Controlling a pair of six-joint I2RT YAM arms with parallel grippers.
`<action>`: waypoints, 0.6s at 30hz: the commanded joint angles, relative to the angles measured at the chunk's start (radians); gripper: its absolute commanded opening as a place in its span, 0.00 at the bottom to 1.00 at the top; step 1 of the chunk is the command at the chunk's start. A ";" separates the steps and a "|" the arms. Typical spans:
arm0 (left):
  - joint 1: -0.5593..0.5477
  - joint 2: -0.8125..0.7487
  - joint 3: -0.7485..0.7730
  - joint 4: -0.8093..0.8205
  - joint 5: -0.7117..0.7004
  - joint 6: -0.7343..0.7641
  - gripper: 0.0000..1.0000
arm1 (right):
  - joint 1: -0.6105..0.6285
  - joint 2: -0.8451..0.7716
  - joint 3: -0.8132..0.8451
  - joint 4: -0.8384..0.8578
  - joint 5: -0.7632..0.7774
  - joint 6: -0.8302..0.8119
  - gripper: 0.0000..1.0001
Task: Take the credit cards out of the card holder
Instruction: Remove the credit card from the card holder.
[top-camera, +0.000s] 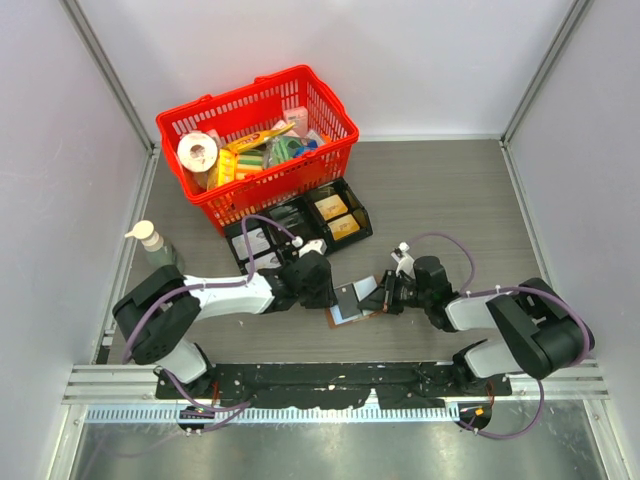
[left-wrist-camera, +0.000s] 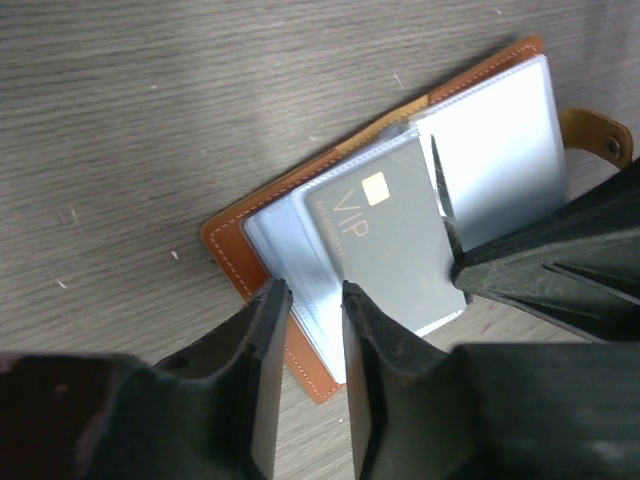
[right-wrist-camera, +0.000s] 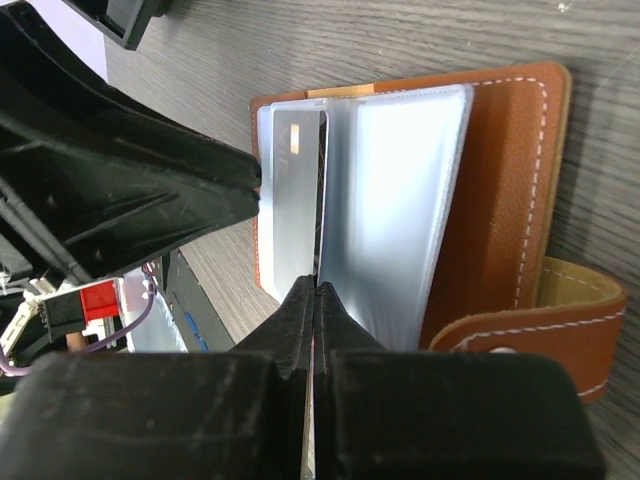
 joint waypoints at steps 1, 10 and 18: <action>-0.028 -0.051 0.035 -0.035 0.000 0.012 0.37 | -0.004 0.028 0.007 0.051 -0.022 -0.013 0.01; -0.034 0.023 0.069 -0.023 0.020 0.020 0.27 | -0.004 0.029 -0.001 0.079 -0.033 0.008 0.01; -0.034 0.075 0.031 -0.040 0.011 -0.020 0.07 | -0.004 0.039 0.015 0.097 -0.036 0.036 0.10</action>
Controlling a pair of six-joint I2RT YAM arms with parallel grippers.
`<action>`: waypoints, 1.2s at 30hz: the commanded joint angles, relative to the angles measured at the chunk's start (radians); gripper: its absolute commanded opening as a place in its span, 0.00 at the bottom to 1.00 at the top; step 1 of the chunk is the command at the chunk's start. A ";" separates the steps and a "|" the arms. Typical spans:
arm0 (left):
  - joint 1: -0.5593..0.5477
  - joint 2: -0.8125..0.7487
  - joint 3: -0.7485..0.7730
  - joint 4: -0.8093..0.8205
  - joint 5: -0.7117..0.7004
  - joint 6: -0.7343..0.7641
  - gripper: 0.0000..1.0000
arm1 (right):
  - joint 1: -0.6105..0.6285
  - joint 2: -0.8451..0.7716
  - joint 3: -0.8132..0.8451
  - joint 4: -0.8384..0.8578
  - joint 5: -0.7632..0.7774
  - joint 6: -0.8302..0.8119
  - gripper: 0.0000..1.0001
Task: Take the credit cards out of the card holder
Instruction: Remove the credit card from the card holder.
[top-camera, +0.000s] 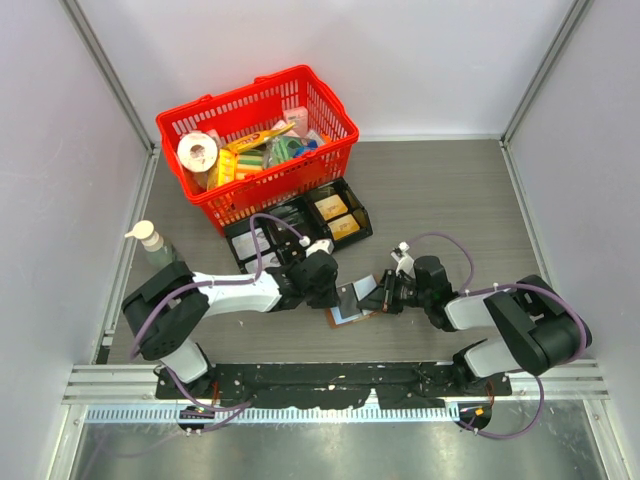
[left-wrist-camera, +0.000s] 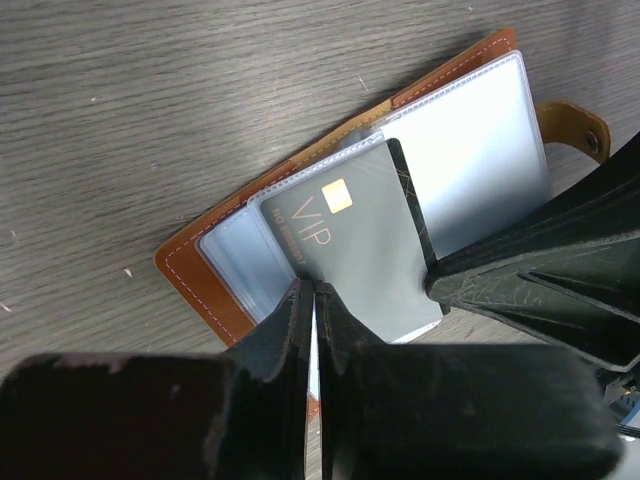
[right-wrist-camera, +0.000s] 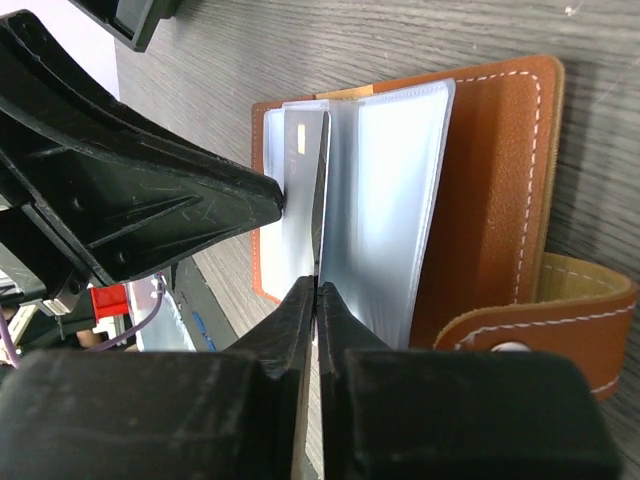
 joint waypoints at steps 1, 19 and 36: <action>-0.004 0.035 -0.020 -0.042 -0.001 -0.022 0.06 | -0.004 0.011 0.021 0.062 -0.012 0.026 0.14; -0.006 0.023 -0.044 -0.078 -0.024 -0.034 0.00 | -0.022 0.137 0.016 0.295 -0.023 0.172 0.19; -0.004 0.028 -0.045 -0.079 -0.020 -0.040 0.00 | -0.096 0.135 -0.037 0.356 -0.074 0.184 0.04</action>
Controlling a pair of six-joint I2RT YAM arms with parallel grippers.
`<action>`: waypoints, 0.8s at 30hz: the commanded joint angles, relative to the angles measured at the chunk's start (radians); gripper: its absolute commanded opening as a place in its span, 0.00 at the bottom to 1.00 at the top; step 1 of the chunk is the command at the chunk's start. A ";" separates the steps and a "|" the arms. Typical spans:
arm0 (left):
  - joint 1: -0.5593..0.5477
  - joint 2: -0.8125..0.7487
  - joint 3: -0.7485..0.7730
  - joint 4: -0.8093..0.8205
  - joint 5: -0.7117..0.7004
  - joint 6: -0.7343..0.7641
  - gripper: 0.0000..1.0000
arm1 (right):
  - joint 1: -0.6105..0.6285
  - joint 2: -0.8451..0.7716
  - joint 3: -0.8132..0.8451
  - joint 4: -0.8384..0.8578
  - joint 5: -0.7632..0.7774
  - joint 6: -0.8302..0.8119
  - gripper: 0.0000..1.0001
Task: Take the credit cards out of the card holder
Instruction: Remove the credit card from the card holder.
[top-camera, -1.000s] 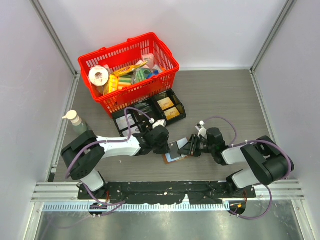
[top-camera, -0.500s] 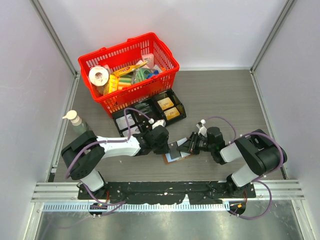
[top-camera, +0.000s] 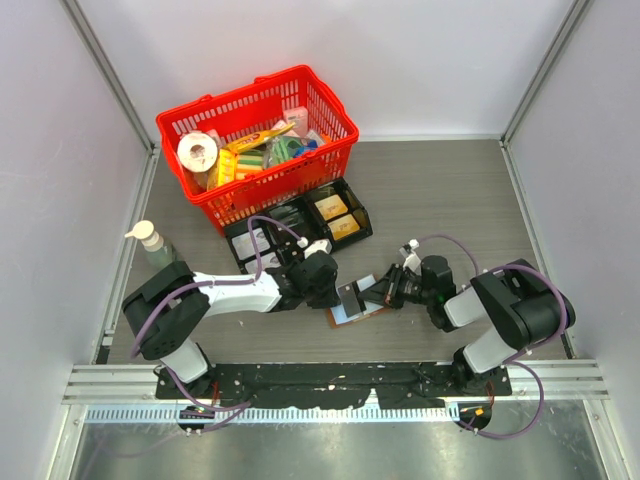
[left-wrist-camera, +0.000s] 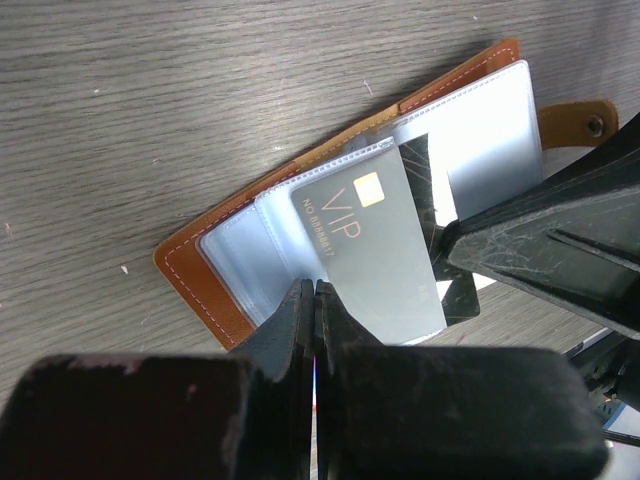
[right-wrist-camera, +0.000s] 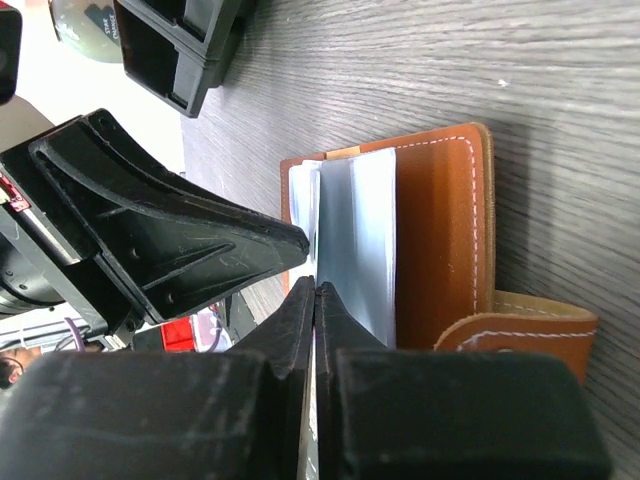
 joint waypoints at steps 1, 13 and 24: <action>-0.007 0.025 -0.038 -0.087 -0.011 0.007 0.00 | -0.039 -0.008 -0.012 0.081 -0.046 0.005 0.03; -0.005 0.028 -0.035 -0.081 -0.003 0.013 0.00 | -0.047 0.008 0.018 -0.001 -0.061 -0.050 0.29; -0.007 0.023 -0.040 -0.081 -0.004 0.010 0.00 | -0.031 0.076 0.034 0.002 -0.069 -0.059 0.16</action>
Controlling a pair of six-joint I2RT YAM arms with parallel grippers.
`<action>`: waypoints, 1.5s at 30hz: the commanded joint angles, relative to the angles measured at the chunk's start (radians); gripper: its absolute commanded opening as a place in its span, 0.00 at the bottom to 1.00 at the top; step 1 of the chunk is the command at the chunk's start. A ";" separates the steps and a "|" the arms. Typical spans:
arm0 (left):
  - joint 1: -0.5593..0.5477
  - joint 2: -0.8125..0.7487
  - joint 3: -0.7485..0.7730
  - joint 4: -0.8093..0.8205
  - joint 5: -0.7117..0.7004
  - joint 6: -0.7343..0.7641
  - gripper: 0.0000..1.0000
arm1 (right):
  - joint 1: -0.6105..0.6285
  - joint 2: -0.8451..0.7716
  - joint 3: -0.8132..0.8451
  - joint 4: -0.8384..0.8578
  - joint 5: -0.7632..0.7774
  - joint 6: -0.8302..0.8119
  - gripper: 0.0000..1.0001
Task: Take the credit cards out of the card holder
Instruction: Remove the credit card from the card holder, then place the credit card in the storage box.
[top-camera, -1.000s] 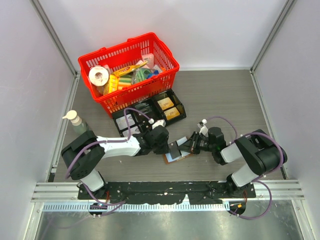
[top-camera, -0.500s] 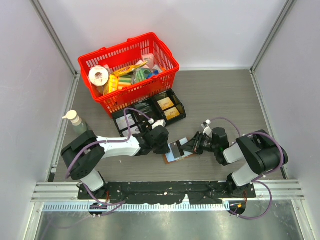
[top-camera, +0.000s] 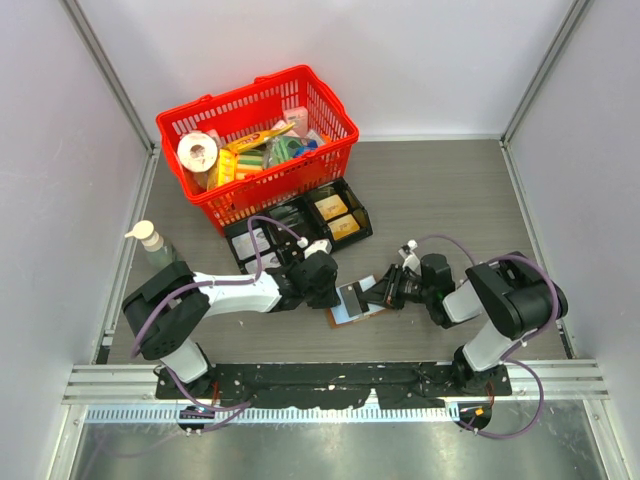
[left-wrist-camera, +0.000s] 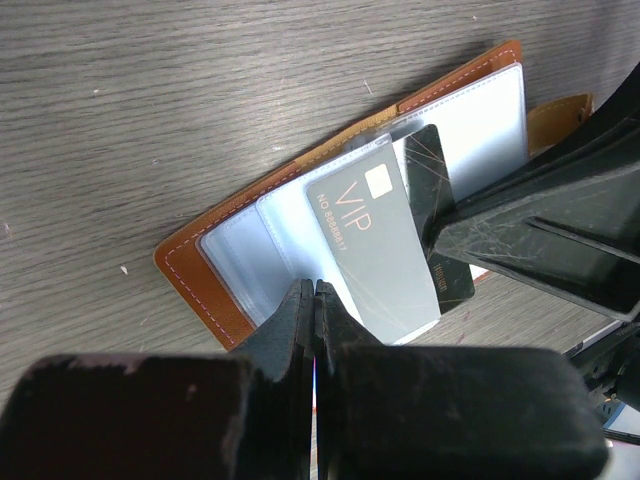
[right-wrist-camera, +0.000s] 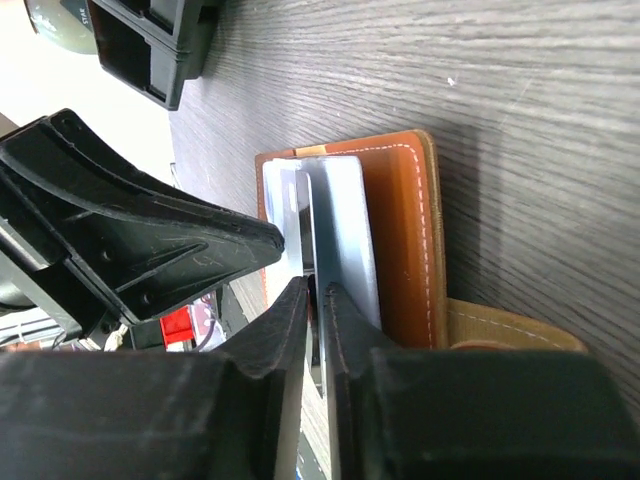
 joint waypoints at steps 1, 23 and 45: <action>-0.007 0.019 -0.039 -0.083 -0.007 0.010 0.00 | 0.007 0.007 0.014 0.022 -0.019 -0.020 0.09; -0.007 -0.059 0.020 -0.053 0.013 0.079 0.25 | -0.096 -0.709 0.351 -1.195 0.273 -0.497 0.01; 0.118 -0.425 0.336 -0.334 0.522 0.729 0.94 | -0.030 -0.818 0.720 -1.472 -0.212 -0.825 0.01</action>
